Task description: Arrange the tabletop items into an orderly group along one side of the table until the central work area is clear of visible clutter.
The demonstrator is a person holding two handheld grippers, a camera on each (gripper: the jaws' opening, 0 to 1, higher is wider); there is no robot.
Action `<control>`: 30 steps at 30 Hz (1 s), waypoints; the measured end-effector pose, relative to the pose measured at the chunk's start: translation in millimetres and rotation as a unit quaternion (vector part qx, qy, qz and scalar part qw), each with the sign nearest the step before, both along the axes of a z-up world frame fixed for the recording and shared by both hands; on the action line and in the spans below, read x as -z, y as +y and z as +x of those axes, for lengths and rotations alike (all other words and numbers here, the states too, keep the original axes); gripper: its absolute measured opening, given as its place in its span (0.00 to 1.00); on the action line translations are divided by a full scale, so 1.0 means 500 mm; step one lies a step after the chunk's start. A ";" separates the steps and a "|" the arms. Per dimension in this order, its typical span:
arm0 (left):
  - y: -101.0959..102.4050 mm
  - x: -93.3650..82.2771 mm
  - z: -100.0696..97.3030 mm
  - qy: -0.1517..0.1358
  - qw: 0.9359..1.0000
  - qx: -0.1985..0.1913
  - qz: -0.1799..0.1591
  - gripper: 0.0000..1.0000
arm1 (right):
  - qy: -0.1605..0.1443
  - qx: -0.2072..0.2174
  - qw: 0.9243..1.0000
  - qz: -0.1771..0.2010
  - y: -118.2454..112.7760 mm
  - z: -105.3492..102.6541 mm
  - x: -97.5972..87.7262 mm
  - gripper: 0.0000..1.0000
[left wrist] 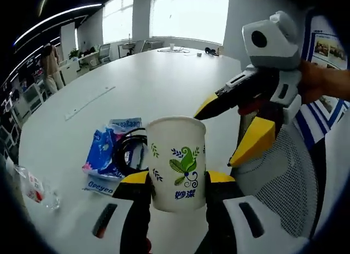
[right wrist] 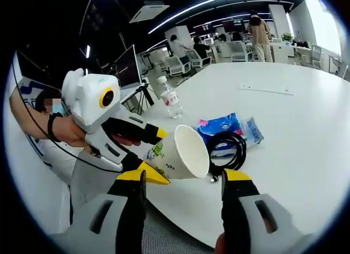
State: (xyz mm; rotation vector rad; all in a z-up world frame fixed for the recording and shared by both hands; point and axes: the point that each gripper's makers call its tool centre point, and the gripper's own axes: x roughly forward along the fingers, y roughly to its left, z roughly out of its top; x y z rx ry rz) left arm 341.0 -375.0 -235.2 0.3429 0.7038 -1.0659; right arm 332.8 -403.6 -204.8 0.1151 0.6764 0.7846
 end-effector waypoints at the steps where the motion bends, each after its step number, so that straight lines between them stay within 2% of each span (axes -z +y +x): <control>1: -0.002 0.000 -0.002 -0.002 1.000 0.004 0.001 0.38 | 0.001 -0.001 1.000 0.001 0.001 -0.001 0.000 0.53; 7: -0.016 -0.001 -0.020 -0.008 0.999 0.040 0.005 0.38 | 0.002 -0.013 1.000 0.013 0.012 -0.006 -0.004 0.48; 15: -0.029 -0.001 -0.037 -0.015 0.997 0.076 0.012 0.38 | 0.006 -0.018 0.999 0.038 0.024 -0.012 -0.010 0.34; 18: -0.034 -0.001 -0.046 -0.013 0.996 0.090 0.009 0.38 | 0.012 -0.020 0.999 0.049 0.030 -0.016 -0.012 0.24; 20: -0.034 0.003 -0.051 -0.019 0.994 0.101 0.019 0.38 | 0.013 -0.019 0.998 0.053 0.032 -0.016 -0.013 0.22; 26: -0.036 0.004 -0.054 -0.021 0.993 0.111 0.022 0.38 | 0.020 -0.027 0.997 0.068 0.042 -0.022 -0.019 0.13; 30: -0.035 0.004 -0.054 -0.032 0.991 0.127 0.033 0.38 | 0.025 -0.033 0.996 0.076 0.049 -0.026 -0.022 0.10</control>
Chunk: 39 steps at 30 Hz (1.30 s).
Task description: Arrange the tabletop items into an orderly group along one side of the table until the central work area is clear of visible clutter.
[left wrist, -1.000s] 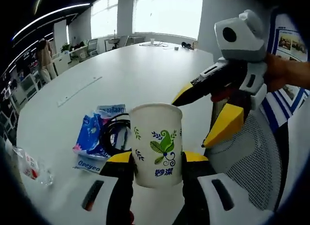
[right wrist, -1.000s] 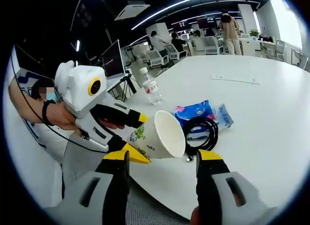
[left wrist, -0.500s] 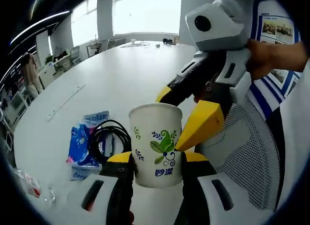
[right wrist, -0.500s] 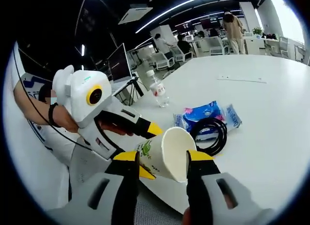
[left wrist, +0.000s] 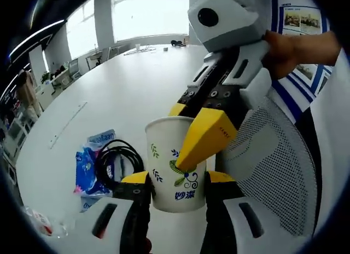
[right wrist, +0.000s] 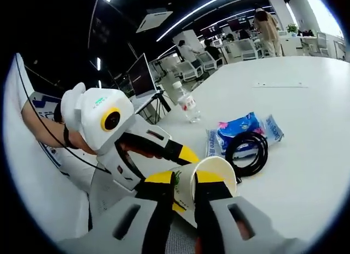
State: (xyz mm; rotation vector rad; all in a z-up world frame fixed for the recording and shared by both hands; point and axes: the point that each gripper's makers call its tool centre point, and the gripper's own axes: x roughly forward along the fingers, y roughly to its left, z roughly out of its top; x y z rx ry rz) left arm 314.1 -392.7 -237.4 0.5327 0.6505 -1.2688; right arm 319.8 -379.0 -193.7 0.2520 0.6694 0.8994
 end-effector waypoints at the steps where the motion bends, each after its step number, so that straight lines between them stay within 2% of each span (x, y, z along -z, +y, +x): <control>1: 0.000 0.000 0.000 -0.003 1.000 0.003 0.002 0.38 | 0.001 -0.001 1.000 0.002 0.001 -0.001 0.000 0.09; 5: 0.001 0.000 0.000 -0.010 1.000 0.014 0.009 0.38 | 0.014 -0.010 1.000 0.013 0.011 -0.006 -0.004 0.04; 7: 0.000 -0.001 0.000 -0.011 1.000 0.012 0.007 0.38 | 0.028 -0.011 0.999 0.032 0.021 -0.007 -0.010 0.01; 16: 0.003 0.002 0.003 -0.013 1.000 0.010 0.008 0.39 | 0.035 -0.008 0.999 0.026 0.024 -0.007 -0.004 0.00; 20: 0.004 0.003 0.003 -0.003 1.000 -0.003 0.003 0.39 | 0.044 -0.002 0.999 0.028 0.023 -0.004 -0.002 0.00; 39: 0.021 0.003 0.006 0.018 0.998 -0.049 -0.022 0.40 | 0.038 0.016 0.999 0.034 0.026 -0.002 -0.007 0.00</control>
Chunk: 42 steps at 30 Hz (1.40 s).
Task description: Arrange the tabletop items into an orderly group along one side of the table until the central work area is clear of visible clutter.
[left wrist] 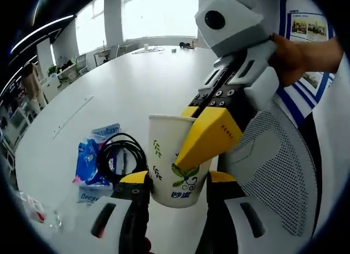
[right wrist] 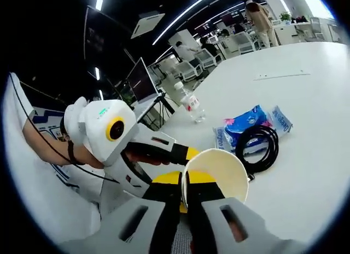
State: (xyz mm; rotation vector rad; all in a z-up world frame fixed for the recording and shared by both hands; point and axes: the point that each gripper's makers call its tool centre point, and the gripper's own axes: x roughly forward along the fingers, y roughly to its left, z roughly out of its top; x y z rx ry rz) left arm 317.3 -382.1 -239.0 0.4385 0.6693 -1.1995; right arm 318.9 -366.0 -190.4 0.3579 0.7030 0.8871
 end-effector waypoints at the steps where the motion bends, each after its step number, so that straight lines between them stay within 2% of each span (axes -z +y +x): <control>1: 0.002 0.000 0.001 0.000 1.000 -0.003 0.000 0.40 | -0.001 0.001 1.000 0.001 0.000 0.000 -0.001 0.00; 10: 0.028 -0.001 0.006 0.013 0.999 -0.039 -0.016 0.38 | -0.006 0.013 1.000 0.006 -0.008 0.008 -0.010 0.00; 13: 0.040 -0.007 0.012 0.032 0.996 -0.074 -0.039 0.38 | -0.009 0.018 1.000 0.007 -0.011 0.012 -0.014 0.00; 19: 0.063 -0.006 0.016 0.057 0.990 -0.113 -0.066 0.37 | -0.009 0.021 1.000 0.008 -0.014 0.015 -0.015 0.00; 30: 0.110 0.004 0.009 0.070 0.983 -0.154 -0.073 0.36 | -0.011 0.025 1.000 0.012 -0.022 0.029 -0.018 0.00; 42: 0.157 0.008 0.005 0.076 0.972 -0.203 -0.088 0.37 | -0.017 0.015 1.000 0.007 -0.003 0.054 -0.023 0.00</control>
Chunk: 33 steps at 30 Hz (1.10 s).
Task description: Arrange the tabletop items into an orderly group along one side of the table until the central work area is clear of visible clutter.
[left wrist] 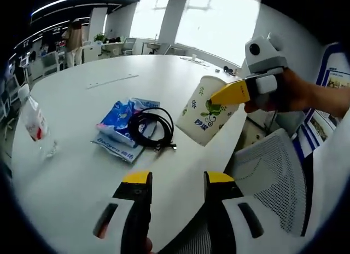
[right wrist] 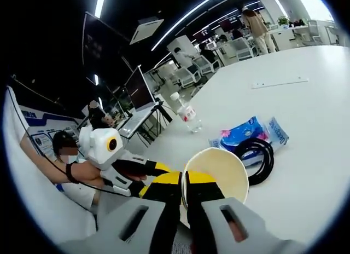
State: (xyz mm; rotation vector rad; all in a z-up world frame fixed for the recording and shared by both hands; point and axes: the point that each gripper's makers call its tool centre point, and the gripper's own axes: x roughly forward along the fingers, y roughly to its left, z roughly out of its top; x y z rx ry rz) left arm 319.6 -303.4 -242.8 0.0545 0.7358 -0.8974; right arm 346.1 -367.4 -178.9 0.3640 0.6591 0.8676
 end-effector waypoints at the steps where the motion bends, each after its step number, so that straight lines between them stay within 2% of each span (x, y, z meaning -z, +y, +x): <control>1: 0.003 0.000 0.000 -0.001 1.000 -0.003 -0.001 0.37 | 0.000 -0.001 1.000 0.000 0.001 0.001 -0.001 0.00; 14: 0.055 0.003 0.007 0.003 0.999 -0.046 -0.008 0.37 | -0.003 -0.017 1.000 -0.008 0.024 0.020 0.000 0.00; 33: 0.092 0.003 0.007 0.008 0.997 -0.081 -0.019 0.37 | -0.007 -0.041 0.999 -0.019 0.069 0.055 0.005 0.00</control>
